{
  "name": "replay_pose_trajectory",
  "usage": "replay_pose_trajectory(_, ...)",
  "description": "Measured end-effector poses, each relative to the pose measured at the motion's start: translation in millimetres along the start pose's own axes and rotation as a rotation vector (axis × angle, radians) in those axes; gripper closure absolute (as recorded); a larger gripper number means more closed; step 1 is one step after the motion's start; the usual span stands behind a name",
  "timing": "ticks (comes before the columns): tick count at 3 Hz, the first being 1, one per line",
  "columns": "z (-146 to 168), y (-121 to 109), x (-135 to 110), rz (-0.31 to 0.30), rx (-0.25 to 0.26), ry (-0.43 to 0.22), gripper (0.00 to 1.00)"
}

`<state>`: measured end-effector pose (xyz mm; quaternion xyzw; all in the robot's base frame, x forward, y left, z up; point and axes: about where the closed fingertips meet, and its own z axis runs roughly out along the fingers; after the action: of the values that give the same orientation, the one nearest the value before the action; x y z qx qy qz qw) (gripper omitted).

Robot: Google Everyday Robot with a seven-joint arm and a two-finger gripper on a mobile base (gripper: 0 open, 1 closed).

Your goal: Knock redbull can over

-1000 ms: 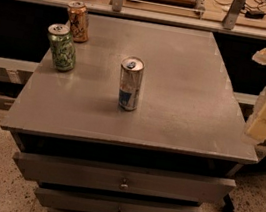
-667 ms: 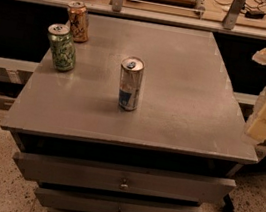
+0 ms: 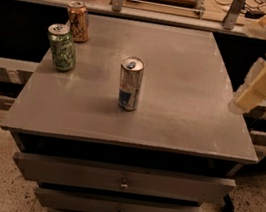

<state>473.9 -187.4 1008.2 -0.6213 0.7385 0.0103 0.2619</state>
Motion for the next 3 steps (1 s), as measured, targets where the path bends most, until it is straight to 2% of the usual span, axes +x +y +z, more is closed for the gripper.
replay_pose_trajectory(1, -9, -27, -79, -0.043, 0.010, -0.273, 0.00)
replay_pose_trajectory(2, -8, -27, -78, -0.043, 0.011, -0.265, 0.00)
replay_pose_trajectory(3, 10, -28, -82, -0.012, 0.016, -0.340, 0.00)
